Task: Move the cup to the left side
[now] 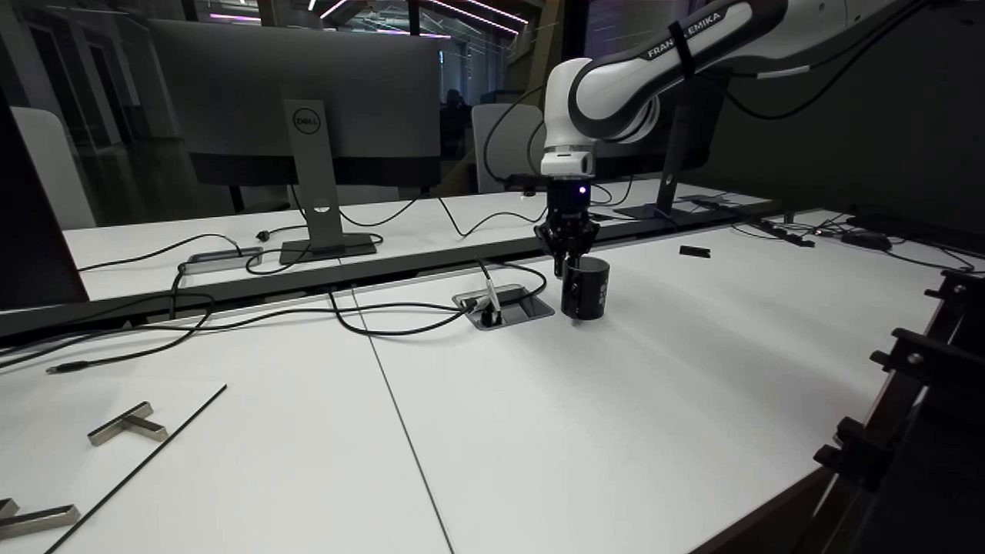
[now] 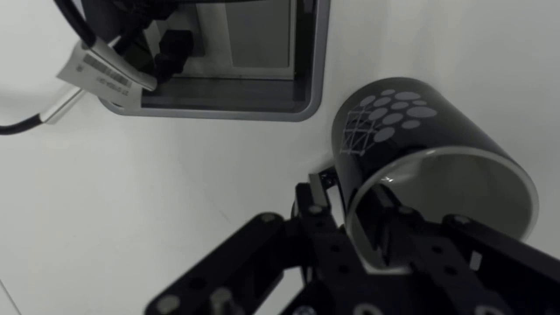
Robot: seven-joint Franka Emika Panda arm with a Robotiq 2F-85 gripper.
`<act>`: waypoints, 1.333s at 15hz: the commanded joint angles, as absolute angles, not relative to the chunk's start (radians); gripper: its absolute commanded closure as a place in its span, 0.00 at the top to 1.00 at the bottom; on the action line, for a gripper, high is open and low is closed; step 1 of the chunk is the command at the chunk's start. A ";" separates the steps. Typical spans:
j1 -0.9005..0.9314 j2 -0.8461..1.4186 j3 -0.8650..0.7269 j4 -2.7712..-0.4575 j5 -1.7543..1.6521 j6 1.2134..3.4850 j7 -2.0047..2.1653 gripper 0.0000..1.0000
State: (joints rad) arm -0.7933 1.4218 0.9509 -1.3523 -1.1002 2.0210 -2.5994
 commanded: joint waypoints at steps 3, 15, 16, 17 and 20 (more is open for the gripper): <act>-0.773 1.439 0.950 -1.291 -1.093 1.990 -2.618 0.02; -0.664 1.050 0.607 -1.533 -0.848 2.364 -2.600 0.02; -0.714 1.070 0.683 -1.546 -0.969 2.329 -2.564 0.02; -0.701 1.039 0.671 -1.564 -0.981 2.329 -2.573 0.02; -0.702 0.983 0.697 -1.623 -1.055 2.308 -2.605 0.02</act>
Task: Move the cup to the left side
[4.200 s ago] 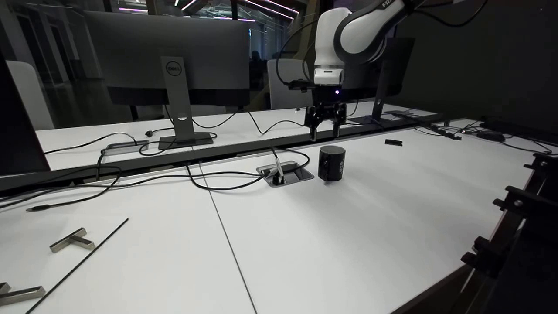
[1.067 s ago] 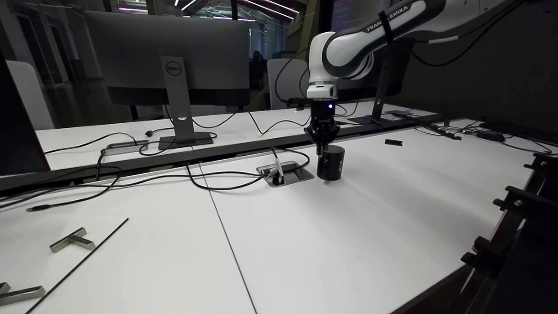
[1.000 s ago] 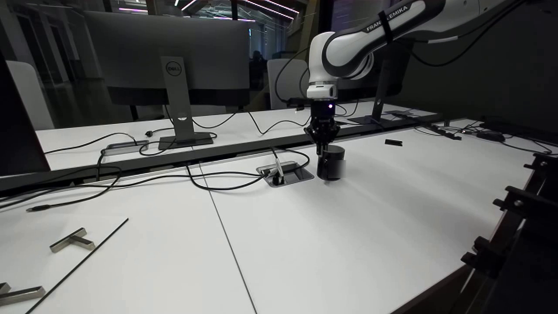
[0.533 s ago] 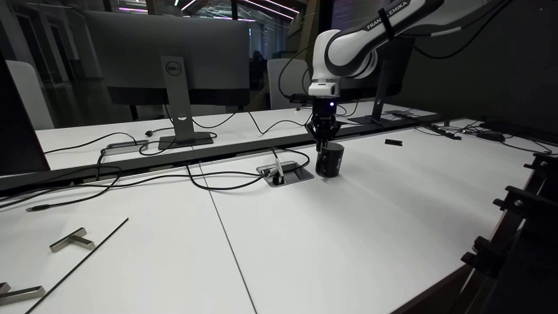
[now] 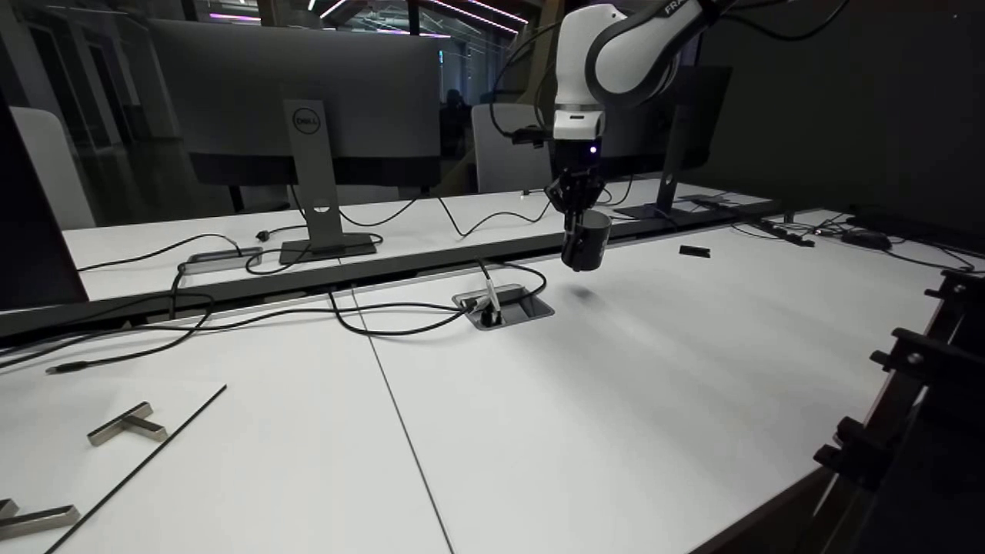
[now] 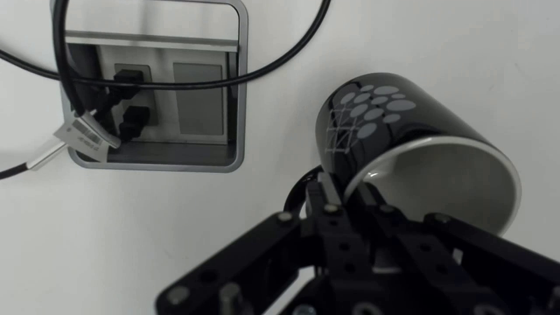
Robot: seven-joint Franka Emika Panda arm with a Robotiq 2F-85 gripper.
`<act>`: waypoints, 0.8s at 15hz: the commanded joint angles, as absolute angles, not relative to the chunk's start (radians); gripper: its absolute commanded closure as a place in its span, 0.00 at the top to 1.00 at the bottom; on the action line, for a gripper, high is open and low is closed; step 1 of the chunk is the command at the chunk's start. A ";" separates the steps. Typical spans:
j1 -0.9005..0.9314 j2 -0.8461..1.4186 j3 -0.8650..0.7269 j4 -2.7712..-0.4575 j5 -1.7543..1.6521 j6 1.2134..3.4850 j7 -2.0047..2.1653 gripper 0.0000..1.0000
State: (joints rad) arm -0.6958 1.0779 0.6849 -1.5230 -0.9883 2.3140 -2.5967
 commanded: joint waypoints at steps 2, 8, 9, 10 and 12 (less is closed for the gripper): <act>-0.723 0.970 0.748 -1.672 -1.143 2.283 -2.600 0.02; -0.790 1.005 0.895 -1.795 -1.366 2.250 -2.600 0.02; -0.796 1.007 0.911 -1.816 -1.396 2.243 -2.600 0.02; -0.803 1.009 0.923 -1.835 -1.422 2.241 -2.599 0.02; -0.813 1.016 0.943 -1.867 -1.463 2.239 -2.599 0.02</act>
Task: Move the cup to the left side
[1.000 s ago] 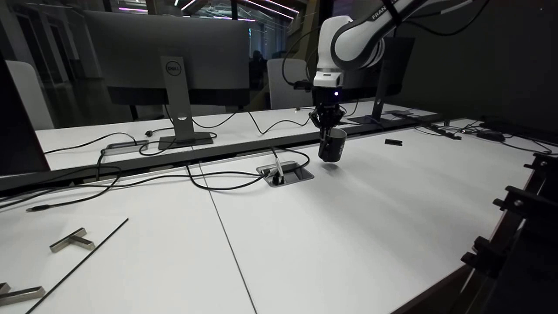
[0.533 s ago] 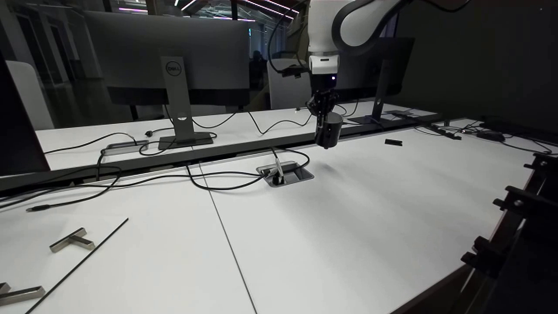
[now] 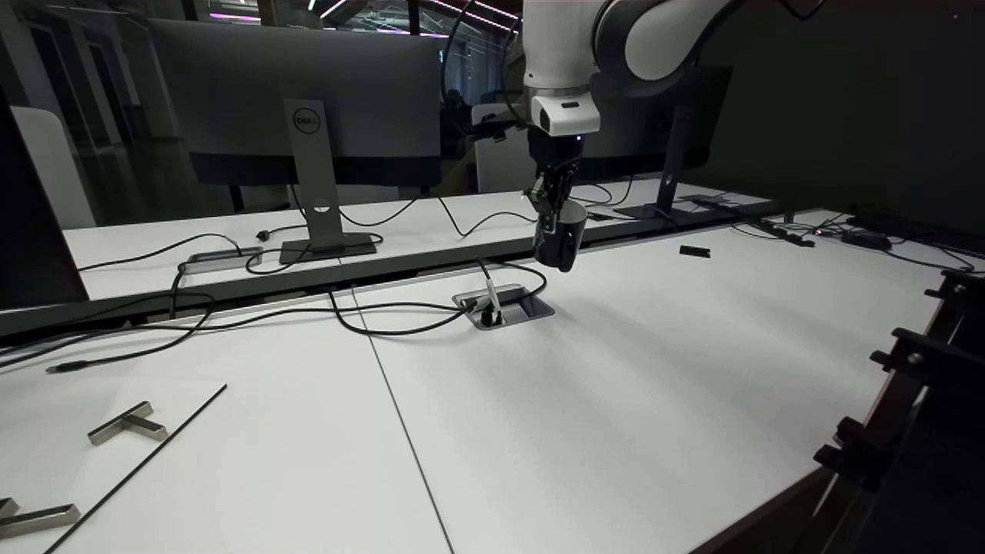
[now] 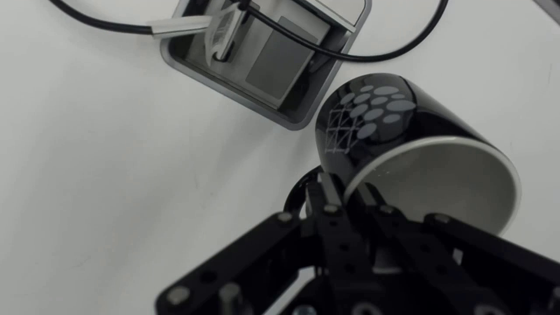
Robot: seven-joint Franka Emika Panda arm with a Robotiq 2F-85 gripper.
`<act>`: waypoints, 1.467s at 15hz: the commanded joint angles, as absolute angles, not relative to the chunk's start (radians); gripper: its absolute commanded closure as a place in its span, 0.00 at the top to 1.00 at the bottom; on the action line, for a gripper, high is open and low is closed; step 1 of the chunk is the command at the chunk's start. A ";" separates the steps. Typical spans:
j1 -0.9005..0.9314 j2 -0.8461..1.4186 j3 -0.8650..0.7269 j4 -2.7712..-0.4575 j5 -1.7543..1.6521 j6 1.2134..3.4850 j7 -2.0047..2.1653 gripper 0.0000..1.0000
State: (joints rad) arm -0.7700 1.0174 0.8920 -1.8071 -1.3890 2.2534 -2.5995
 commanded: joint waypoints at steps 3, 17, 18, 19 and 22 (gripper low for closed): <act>-0.826 1.011 0.951 -1.893 -1.478 2.242 -2.599 0.02; -0.718 1.076 0.966 -1.933 -1.557 2.243 -2.600 0.02; -0.701 1.078 0.970 -1.953 -1.567 2.239 -2.600 0.02; -0.686 1.080 0.972 -1.970 -1.571 2.235 -2.600 0.02; -0.651 1.074 0.966 -2.049 -1.559 2.228 -2.600 0.02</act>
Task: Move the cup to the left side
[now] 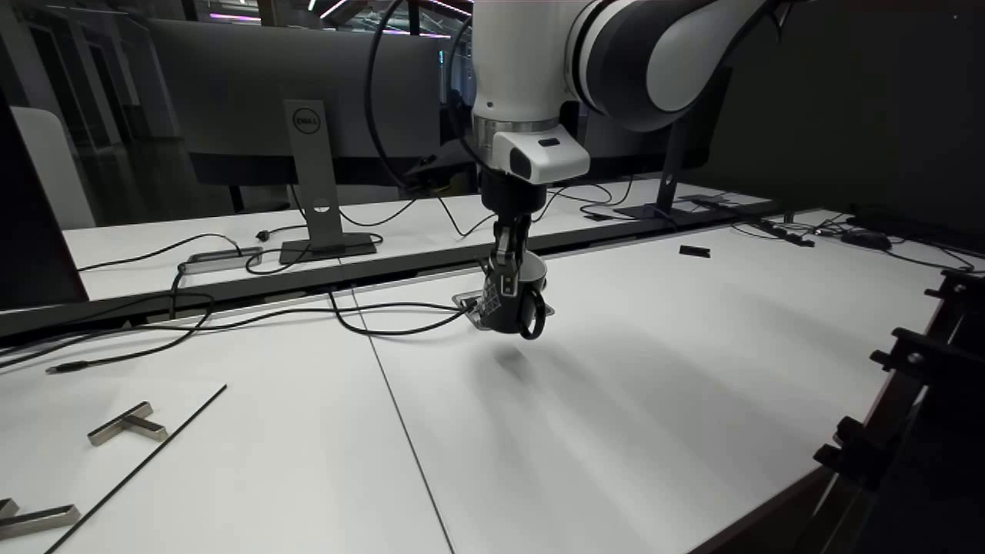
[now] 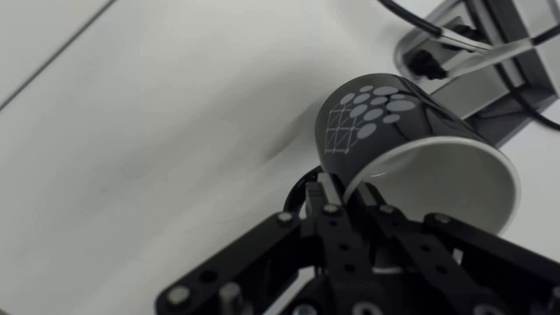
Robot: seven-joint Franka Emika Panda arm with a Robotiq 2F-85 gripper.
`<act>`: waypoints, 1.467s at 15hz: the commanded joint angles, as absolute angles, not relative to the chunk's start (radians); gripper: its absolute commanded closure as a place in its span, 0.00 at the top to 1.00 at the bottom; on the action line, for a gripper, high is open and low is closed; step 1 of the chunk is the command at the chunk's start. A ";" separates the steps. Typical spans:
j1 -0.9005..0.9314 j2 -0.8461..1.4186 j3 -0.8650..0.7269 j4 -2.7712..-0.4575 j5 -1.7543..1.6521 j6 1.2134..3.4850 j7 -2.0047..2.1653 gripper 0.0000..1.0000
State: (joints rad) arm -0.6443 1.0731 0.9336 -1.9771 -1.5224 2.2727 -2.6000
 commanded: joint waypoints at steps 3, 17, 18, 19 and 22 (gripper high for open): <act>-0.629 1.080 0.952 -2.125 -1.560 2.203 -2.599 0.02; -0.643 1.097 0.867 -2.141 -1.597 2.376 -2.600 0.02; -0.505 0.968 0.726 -2.137 -1.502 2.535 -2.599 0.02; -0.492 0.966 0.708 -2.135 -1.491 2.564 -2.600 0.02; -0.576 1.052 0.776 -2.124 -1.570 2.502 -2.599 0.02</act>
